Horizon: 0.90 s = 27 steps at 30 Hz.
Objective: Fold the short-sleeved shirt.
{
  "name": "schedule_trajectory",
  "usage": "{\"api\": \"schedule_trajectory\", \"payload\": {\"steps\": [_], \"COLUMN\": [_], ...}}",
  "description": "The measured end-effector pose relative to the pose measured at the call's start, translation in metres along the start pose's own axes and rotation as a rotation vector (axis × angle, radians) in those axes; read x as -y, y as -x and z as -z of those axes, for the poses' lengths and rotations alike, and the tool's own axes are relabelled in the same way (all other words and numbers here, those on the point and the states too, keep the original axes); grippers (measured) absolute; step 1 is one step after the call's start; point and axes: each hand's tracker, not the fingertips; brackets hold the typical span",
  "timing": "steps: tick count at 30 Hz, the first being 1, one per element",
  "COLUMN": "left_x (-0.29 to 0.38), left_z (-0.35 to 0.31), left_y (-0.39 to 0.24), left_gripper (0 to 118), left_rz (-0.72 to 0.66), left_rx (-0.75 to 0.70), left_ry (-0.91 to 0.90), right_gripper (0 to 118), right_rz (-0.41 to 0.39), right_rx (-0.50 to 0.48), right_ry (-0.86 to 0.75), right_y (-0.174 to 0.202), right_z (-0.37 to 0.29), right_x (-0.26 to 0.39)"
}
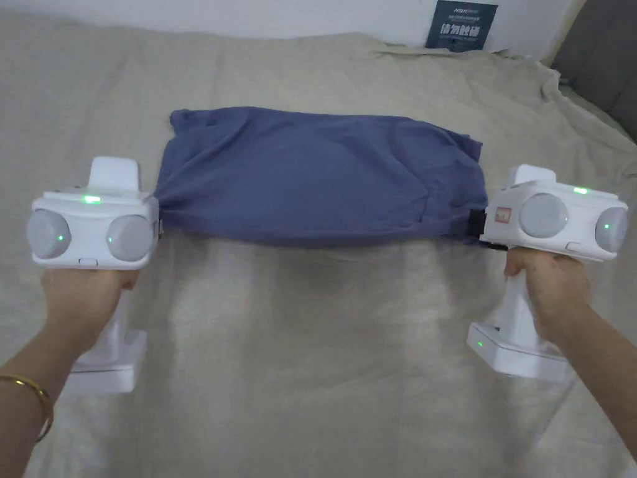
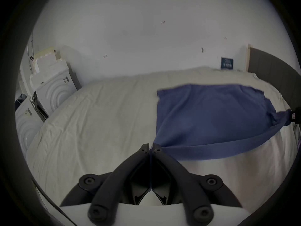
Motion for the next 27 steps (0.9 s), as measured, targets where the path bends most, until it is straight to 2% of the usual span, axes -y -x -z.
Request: {"api": "schedule_trajectory", "payload": {"steps": [11,16,27], "left_x": [0.114,0.147,0.202], "left_z": [-0.1,-0.14,-0.21], "left_y": [0.034,0.043,0.057], "left_gripper": [0,0,0], "left_rz": [0.0,-0.061,-0.062], "left_rx": [0.061,0.091,0.1], "left_ry": [0.027,0.006,-0.017], "right_gripper": [5,5,5], "right_rz": [-0.071,-0.111,-0.153], "right_rx": [-0.066,-0.086,-0.16], "right_ry": [0.015,0.004,0.05], "right_y": [-0.042,-0.056,-0.086], "right_z": [-0.075,-0.112,-0.178], "right_x": [0.094,0.128,0.202]}}
